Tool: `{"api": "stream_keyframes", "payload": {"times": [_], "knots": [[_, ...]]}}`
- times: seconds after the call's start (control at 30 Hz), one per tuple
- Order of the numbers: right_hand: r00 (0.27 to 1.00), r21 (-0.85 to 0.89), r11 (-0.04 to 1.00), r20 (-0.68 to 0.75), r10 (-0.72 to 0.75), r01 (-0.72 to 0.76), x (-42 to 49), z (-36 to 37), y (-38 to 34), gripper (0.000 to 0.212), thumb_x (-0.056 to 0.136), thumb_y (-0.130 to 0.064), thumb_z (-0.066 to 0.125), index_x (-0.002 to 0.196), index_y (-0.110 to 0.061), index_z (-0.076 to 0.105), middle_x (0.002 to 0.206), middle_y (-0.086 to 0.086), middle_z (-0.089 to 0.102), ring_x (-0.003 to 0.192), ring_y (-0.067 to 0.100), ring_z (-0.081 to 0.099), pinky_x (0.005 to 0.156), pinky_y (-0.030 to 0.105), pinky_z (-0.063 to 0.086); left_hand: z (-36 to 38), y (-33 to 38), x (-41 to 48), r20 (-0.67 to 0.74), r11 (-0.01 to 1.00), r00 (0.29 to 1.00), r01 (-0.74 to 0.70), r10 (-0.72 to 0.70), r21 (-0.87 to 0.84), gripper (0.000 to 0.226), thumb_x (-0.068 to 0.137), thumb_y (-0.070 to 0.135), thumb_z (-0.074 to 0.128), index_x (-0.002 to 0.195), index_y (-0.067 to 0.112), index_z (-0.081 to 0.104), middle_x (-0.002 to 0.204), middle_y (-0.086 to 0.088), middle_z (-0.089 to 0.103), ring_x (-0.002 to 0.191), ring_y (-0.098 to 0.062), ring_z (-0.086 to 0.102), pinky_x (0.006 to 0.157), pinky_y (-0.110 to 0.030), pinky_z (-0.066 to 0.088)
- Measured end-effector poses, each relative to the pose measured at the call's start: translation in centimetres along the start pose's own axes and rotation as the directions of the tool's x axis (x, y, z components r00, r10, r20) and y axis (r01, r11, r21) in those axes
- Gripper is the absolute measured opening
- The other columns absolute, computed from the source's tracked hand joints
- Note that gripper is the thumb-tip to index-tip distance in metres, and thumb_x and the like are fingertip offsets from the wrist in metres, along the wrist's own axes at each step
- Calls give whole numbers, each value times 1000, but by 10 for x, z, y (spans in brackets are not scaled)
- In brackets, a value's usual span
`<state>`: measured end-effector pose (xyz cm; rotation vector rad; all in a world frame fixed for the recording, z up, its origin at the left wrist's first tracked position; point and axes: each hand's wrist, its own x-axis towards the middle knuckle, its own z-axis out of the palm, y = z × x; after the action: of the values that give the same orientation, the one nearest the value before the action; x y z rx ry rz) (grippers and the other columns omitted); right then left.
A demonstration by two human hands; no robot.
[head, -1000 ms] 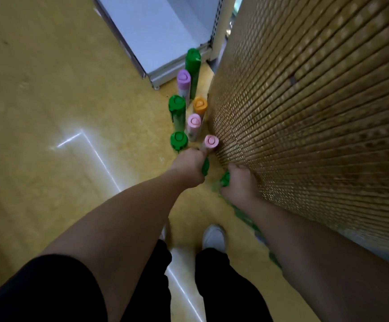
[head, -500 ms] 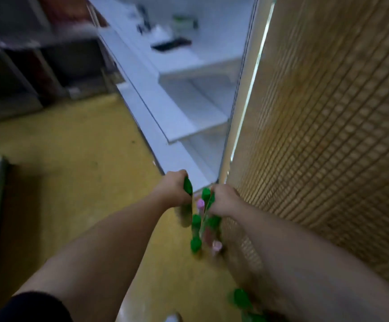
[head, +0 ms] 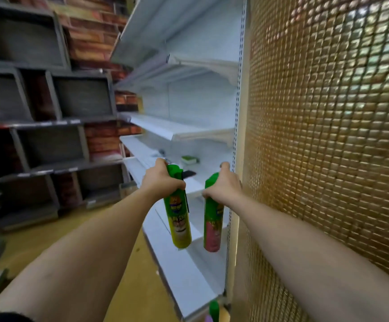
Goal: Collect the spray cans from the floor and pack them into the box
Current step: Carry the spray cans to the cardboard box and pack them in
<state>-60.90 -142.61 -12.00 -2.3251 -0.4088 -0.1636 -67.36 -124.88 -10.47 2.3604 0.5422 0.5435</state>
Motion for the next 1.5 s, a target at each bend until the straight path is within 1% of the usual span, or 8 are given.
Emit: {"api": "stream_keyframes", "payload": {"times": [0.2,0.33,0.6,0.77,1.03,1.2,1.37,1.5], "knots": [[942,190,980,-315,116,-58,-9,-32,-54,89,72,-28,87,136,-9,28,113,9,54,107,34,61,86,44,56,-39,33,8,-81,969,988,-144,130,-201,67,65,42,84,113,20,44,100,-4,59,93,-25,60,56,-32,51],[883,165,979,-435,179,-117,-28,-44,-76,75,71,-33,88,126,-8,45,119,11,58,108,32,61,88,45,57,-51,45,9,-63,910,978,-206,197,-360,68,58,43,85,108,18,46,98,-3,58,95,-24,62,78,-42,60],[750,108,965,-611,253,-238,-94,-85,-76,58,75,-40,86,113,-11,54,108,4,57,96,21,56,75,34,53,-46,78,-20,122,782,917,-248,380,-571,64,43,52,88,93,19,64,88,0,72,82,-18,70,74,-40,63],[662,68,937,-691,292,-343,-158,-129,-63,40,79,-35,84,82,-17,49,86,-2,55,87,19,59,58,26,44,-28,117,-68,207,730,810,-344,549,-591,60,44,54,88,92,24,67,88,3,72,81,-15,71,71,-39,63],[480,74,837,-790,381,-542,-292,-213,-31,37,72,-35,89,80,-10,62,88,6,69,79,19,68,63,35,60,1,194,-188,296,582,549,-472,782,-662,49,71,41,88,104,17,61,97,-2,68,89,-19,69,78,-42,63],[341,47,713,-855,391,-700,-392,-260,-20,42,70,-41,88,73,-13,57,82,7,65,81,24,67,59,33,51,9,245,-289,318,494,412,-449,854,-745,48,71,39,89,102,16,61,96,-1,68,87,-16,68,73,-34,61],[182,93,604,-908,378,-792,-500,-305,-15,47,68,-43,89,67,-11,55,69,4,59,64,20,61,50,31,45,12,288,-401,338,440,294,-436,894,-785,60,58,49,92,101,17,64,94,0,70,84,-17,70,73,-37,63],[102,115,528,-925,365,-841,-593,-338,-10,46,67,-45,88,72,-7,62,74,8,65,69,23,65,50,31,46,8,315,-497,318,381,212,-443,924,-812,45,65,44,90,93,20,65,91,1,69,80,-14,65,66,-28,56]]}}
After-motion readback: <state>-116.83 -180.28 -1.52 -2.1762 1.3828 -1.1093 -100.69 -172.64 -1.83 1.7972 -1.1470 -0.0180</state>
